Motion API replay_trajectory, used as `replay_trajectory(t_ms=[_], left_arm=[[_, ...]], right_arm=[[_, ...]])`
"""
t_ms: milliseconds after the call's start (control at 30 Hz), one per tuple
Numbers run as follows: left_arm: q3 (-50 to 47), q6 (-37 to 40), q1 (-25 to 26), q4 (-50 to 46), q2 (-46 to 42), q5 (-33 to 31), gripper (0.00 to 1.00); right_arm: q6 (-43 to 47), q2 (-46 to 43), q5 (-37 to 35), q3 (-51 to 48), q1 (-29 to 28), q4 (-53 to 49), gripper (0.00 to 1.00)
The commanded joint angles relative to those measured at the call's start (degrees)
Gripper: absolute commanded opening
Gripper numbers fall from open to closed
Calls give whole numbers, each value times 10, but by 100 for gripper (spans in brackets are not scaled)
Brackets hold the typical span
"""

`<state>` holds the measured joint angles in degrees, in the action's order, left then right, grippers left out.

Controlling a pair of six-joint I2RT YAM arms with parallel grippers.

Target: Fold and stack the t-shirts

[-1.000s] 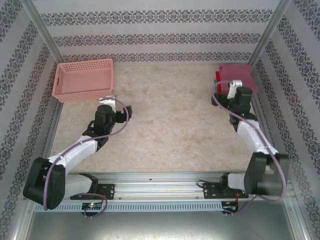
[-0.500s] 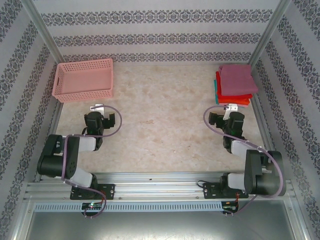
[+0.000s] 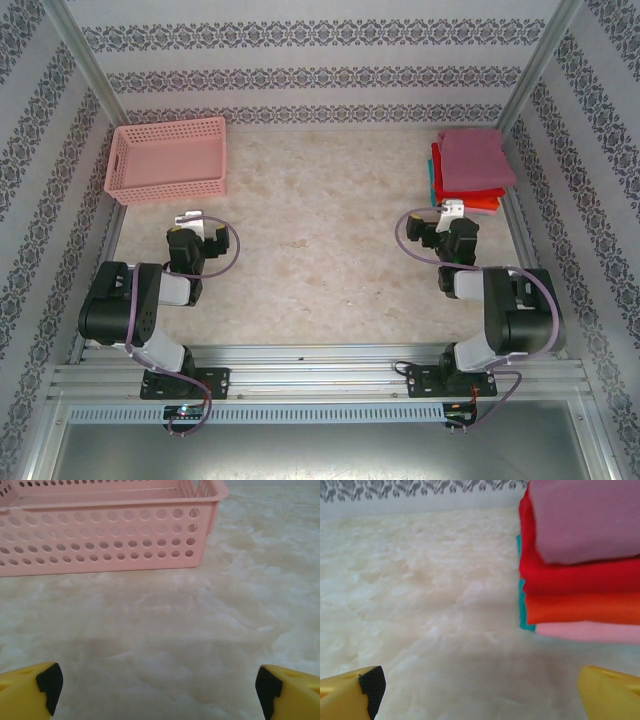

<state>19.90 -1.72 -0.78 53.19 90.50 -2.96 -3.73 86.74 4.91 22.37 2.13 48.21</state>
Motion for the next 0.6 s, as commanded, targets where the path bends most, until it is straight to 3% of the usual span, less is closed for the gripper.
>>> replay_trajectory(t_ms=[0, 333, 567], left_arm=[[8, -7, -4, 29, 1, 9, 100], [8, -7, -3, 30, 1, 9, 100], [28, 15, -3, -10, 2, 58, 100]], right_arm=[[16, -2, -11, -2, -9, 26, 98], [17, 0, -13, -1, -10, 29, 98], [17, -1, -17, -1, -13, 28, 98]])
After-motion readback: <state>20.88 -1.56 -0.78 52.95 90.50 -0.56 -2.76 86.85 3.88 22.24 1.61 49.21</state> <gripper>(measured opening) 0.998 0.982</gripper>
